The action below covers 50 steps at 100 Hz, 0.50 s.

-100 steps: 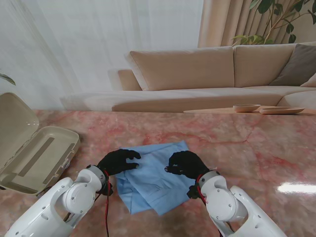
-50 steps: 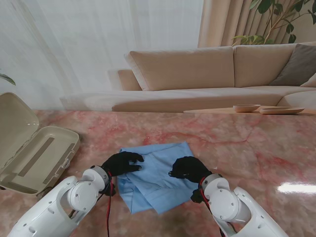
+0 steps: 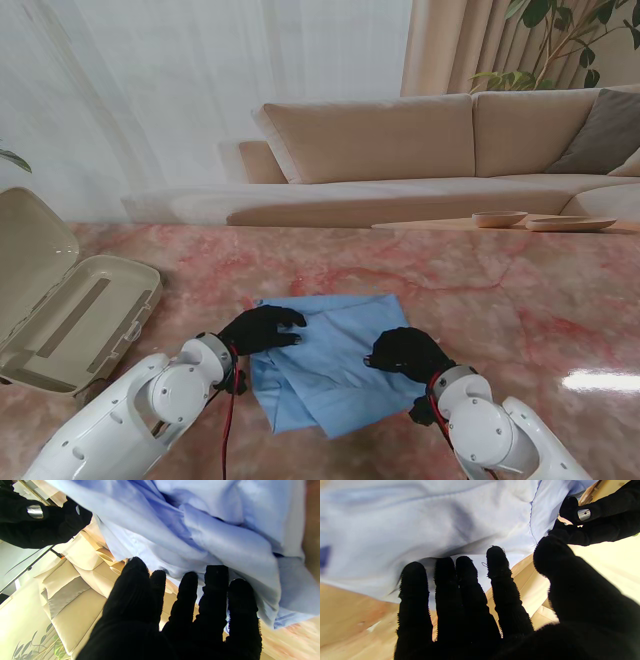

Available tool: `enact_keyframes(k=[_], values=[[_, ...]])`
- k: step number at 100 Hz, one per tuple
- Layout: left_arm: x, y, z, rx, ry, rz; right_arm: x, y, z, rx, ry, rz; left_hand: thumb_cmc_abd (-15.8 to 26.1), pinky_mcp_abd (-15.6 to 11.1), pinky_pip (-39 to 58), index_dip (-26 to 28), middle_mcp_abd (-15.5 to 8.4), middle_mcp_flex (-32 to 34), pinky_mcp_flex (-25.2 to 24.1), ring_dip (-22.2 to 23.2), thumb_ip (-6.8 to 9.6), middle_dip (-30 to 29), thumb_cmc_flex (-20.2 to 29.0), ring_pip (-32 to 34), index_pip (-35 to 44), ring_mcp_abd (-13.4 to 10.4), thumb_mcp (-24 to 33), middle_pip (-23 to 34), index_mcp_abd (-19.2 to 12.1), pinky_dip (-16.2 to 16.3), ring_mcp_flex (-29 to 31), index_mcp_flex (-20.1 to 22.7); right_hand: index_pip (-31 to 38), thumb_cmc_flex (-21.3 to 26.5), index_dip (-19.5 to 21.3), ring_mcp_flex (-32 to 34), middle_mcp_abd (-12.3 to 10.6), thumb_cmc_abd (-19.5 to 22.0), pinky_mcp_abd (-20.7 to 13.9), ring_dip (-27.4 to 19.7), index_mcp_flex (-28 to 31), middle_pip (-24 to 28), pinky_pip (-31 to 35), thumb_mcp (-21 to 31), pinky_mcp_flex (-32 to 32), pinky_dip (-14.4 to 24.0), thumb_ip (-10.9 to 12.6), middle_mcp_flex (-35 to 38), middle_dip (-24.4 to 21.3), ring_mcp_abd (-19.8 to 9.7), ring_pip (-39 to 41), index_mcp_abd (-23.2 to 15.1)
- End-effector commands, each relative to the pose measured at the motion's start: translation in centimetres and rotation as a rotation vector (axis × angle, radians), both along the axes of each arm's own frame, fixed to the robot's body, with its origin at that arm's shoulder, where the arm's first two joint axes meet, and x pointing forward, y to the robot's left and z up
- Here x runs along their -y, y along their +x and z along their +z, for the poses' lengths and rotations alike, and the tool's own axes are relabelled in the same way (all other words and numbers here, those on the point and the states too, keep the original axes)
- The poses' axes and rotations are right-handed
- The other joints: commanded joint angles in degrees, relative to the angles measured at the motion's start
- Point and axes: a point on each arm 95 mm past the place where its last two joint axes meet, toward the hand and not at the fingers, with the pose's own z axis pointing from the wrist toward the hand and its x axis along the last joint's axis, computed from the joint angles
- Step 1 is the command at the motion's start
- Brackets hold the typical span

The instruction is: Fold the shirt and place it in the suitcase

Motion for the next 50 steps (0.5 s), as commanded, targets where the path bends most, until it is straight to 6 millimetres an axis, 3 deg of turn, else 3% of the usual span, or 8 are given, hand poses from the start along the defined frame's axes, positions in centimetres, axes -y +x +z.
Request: enact_keyframes(k=[1,21,50], values=[[0.5,0.1,0.0,0.003,-0.009,-0.007,0.5,-1.0,-1.0,-0.04,-0.011,-0.007,1.9,0.9,-1.3,0.7,-0.3,-2.4,-0.9,-0.4,0.78,0.4,1.1,0.3,-0.3,1.5,-0.5,0.5,0.6,0.3,-2.7,-1.2,-1.0,0.6,-0.3,-0.6,0.1,0.7,0.6,-1.9,-0.5,-0.8,0.2,-1.5,-0.3,-0.8,2.1,-0.4,-0.5,2.6,0.2,0.3],[0.7,0.6,0.7,0.027,-0.034,0.0,0.9,-1.2,0.1,0.005,-0.003,-0.023,2.2,1.1,-2.0,0.5,-0.2,-2.5,-1.0,-0.5,0.86,0.3,0.9,0.0,-0.6,1.5,-0.5,0.4,0.7,-0.4,-2.9,-1.6,-1.4,0.8,-0.2,-0.5,0.1,0.8,0.6,-1.8,-0.4,-0.9,0.2,-1.8,-0.2,-0.8,2.2,-0.4,-0.4,2.7,0.2,0.3],[-0.5,0.1,3.7,0.114,-0.052,0.056,1.7,-0.9,3.0,0.134,-0.053,-0.045,2.3,1.2,-2.1,0.3,-0.2,-2.6,-1.2,-0.7,0.8,0.2,0.4,-0.2,-0.7,1.5,-0.7,0.1,0.6,-0.9,-3.0,-1.4,-6.6,-1.1,1.4,1.4,0.0,2.1,1.5,1.0,-1.2,-0.8,2.0,-2.2,0.5,0.4,3.6,-0.2,0.1,3.2,3.6,0.2]])
